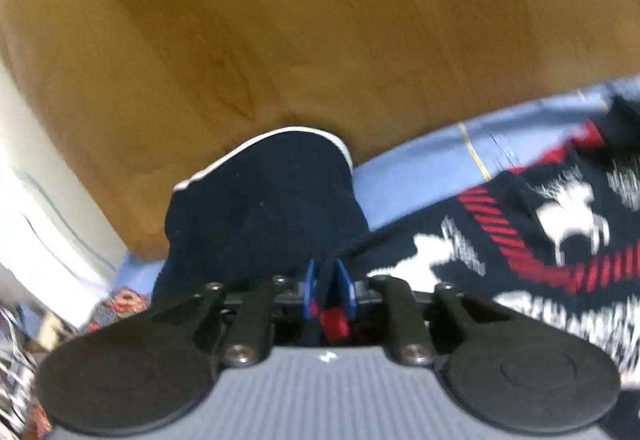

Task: Fold small clothes
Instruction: 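Lay the reindeer sweater flat and smooth it with both tools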

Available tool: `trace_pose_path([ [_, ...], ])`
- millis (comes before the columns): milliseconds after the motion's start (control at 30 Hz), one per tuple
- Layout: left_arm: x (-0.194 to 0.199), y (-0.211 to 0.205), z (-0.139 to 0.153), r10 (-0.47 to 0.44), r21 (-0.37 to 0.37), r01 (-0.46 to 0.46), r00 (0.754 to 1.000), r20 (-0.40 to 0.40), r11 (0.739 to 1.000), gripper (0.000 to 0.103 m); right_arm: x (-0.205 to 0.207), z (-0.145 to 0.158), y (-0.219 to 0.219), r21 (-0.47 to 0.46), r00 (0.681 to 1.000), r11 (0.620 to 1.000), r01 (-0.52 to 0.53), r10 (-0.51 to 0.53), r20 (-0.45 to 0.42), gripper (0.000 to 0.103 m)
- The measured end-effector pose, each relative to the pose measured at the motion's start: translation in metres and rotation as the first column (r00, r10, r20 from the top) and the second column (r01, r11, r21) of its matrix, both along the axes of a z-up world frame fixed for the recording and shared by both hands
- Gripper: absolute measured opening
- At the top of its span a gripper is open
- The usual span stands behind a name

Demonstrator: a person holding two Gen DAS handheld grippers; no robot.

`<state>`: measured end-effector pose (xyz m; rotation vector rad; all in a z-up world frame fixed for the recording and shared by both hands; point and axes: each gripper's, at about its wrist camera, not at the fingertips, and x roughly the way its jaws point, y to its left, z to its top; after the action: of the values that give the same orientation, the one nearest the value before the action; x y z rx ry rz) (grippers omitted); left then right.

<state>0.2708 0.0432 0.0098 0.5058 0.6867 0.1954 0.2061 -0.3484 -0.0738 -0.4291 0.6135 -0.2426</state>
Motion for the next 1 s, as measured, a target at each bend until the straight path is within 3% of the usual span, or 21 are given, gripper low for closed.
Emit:
trace_pose_path([
  [33,-0.008,-0.003,-0.004,-0.016,0.035,0.016,1.000,0.015,0.999,0.028,-0.007,0.005,0.001,-0.002,0.999,1.000,-0.003,0.003,0.045,0.030],
  [67,-0.016,-0.004,-0.005,-0.029,0.061,0.027,0.999,0.031,0.998,0.034,-0.015,0.014,0.001,0.022,0.996,1.000,-0.009,0.007,0.094,0.031],
  [167,-0.037,-0.002,0.005,-0.018,0.045,0.014,0.994,0.103,0.999,0.036,-0.028,0.040,0.011,0.156,0.985,0.983,-0.094,0.069,0.156,0.031],
  [267,-0.054,0.001,0.031,0.006,-0.090,0.011,0.983,0.185,0.996,0.036,-0.016,0.051,0.036,0.364,0.968,0.896,-0.253,0.235,0.093,0.030],
  [367,-0.073,0.002,0.043,-0.013,-0.249,0.068,0.976,0.216,0.966,0.037,0.013,0.036,0.075,0.448,0.936,0.834,-0.322,0.352,0.018,0.030],
  [500,-0.088,-0.006,0.034,-0.066,-0.328,0.121,0.983,0.172,0.937,0.043,0.085,0.006,0.104,0.563,0.930,0.786,-0.254,0.358,-0.081,0.030],
  [567,-0.094,-0.005,0.025,-0.085,-0.364,0.125,0.989,0.124,0.923,0.046,0.111,0.000,0.107,0.517,0.954,0.830,-0.211,0.291,-0.077,0.030],
  [600,-0.098,-0.005,0.021,-0.097,-0.383,0.127,0.991,0.096,0.915,0.047,0.125,-0.003,0.104,0.525,0.965,0.834,-0.167,0.248,-0.087,0.024],
  [667,-0.109,-0.003,0.015,-0.125,-0.408,0.142,0.990,0.067,0.902,0.050,0.127,0.006,0.097,0.593,0.976,0.796,-0.120,0.205,-0.077,0.025],
  [767,-0.128,0.003,0.008,-0.174,-0.441,0.179,0.983,0.051,0.880,0.054,0.094,0.031,0.087,0.573,0.976,0.801,-0.176,0.218,-0.005,0.030],
  [867,-0.148,0.009,0.003,-0.218,-0.492,0.207,0.975,0.035,0.846,0.055,0.050,0.048,0.057,0.610,0.963,0.759,-0.229,0.267,0.029,0.032],
  [1000,-0.169,0.012,-0.003,-0.269,-0.556,0.232,0.963,0.017,0.798,0.057,-0.040,0.040,0.031,0.637,0.958,0.738,-0.225,0.286,0.008,0.032],
])
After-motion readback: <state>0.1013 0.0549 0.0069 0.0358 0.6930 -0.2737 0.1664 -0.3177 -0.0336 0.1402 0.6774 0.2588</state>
